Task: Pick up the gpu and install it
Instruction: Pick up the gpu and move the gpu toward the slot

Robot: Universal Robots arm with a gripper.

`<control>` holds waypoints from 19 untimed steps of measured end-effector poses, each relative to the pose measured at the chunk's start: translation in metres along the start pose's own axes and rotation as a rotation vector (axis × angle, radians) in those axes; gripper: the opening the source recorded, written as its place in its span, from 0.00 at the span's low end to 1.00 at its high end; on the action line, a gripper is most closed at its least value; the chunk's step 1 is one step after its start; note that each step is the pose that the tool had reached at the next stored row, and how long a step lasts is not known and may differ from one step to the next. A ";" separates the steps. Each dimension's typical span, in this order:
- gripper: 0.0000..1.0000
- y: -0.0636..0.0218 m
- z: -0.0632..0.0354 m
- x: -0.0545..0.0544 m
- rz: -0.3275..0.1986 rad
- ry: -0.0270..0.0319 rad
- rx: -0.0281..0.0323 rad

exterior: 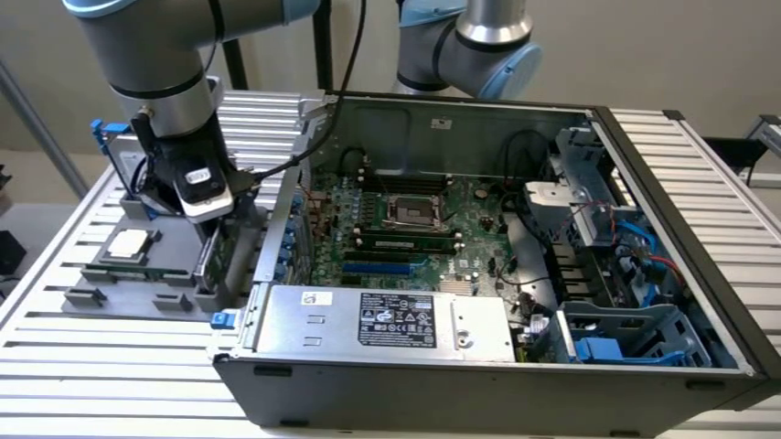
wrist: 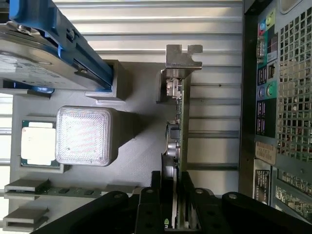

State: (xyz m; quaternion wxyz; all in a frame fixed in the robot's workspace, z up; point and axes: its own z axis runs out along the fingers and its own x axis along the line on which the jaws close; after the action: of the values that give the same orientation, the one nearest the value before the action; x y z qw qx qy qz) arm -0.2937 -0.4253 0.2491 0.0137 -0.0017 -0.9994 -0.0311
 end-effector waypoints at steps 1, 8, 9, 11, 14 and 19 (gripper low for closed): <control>0.27 0.0001 -0.0018 0.000 0.000 0.0000 -0.0002; 0.27 0.0015 -0.0233 0.000 0.000 0.0000 -0.0007; 0.27 0.0017 -0.0278 0.000 0.000 0.0001 -0.0006; 0.27 0.0023 -0.0367 0.000 0.000 -0.0001 -0.0008; 0.27 0.0031 -0.0504 0.000 0.000 0.0000 -0.0007; 0.27 0.0046 -0.0732 0.000 0.000 -0.0001 -0.0008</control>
State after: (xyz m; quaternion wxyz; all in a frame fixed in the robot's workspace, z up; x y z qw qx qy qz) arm -0.2916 -0.4253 0.3224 0.0137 -0.0018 -0.9994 -0.0316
